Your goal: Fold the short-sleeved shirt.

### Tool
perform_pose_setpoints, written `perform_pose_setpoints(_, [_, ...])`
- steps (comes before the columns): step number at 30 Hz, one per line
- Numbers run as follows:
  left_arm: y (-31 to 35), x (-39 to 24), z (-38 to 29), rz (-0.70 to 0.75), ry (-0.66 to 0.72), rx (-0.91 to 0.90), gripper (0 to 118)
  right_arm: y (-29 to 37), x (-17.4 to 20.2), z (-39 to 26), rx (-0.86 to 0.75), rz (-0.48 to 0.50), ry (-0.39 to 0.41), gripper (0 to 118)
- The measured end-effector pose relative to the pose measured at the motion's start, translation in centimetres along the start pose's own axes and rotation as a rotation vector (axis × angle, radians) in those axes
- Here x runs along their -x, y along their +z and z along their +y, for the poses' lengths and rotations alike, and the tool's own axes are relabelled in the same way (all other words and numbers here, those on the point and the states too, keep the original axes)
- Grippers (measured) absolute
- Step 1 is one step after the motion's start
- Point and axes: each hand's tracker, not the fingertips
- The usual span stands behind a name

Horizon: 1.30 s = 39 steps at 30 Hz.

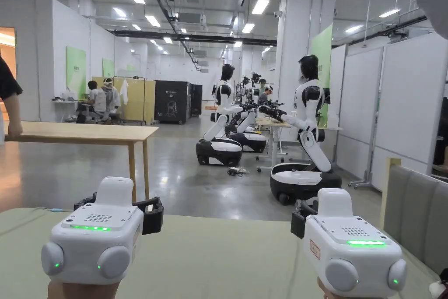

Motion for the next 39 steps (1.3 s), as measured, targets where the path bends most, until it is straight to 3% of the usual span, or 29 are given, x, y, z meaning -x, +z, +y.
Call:
perform_pose_setpoints(2, [0.0,-0.2,-0.1,0.004,-0.006,0.007,117,0.0,-0.1,0.0,-0.004,-0.002,0.005,36])
perform_pose_setpoints(3, [0.0,-0.2,-0.2,0.003,-0.005,0.007,118,0.0,0.0,0.0,-0.003,0.007,0.006,36])
perform_pose_setpoints(10, [0.1,0.1,-0.2,-0.004,0.016,-0.002,118,0.0,0.6,0.0,0.002,0.03,0.033,36])
perform_pose_setpoints(18, [0.2,0.2,-0.5,-0.004,0.026,-0.009,118,-0.1,0.7,0.0,0.01,0.01,0.009,36])
perform_pose_setpoints(23, [0.2,0.1,-0.8,-0.007,0.023,-0.002,118,0.2,0.6,-0.1,-0.006,0.054,-0.01,36])
perform_pose_setpoints(32, [-0.1,0.0,-1.1,-0.009,0.033,0.002,118,0.7,0.6,-0.5,-0.05,0.08,0.019,36])
perform_pose_setpoints(35, [-0.1,-0.1,-1.1,-0.011,0.037,0.002,118,0.5,1.0,-0.8,-0.039,0.043,0.062,36])
perform_pose_setpoints(39, [-0.1,-0.3,-1.2,-0.017,0.031,0.006,118,0.2,0.4,-1.2,-0.026,0.063,0.006,36])
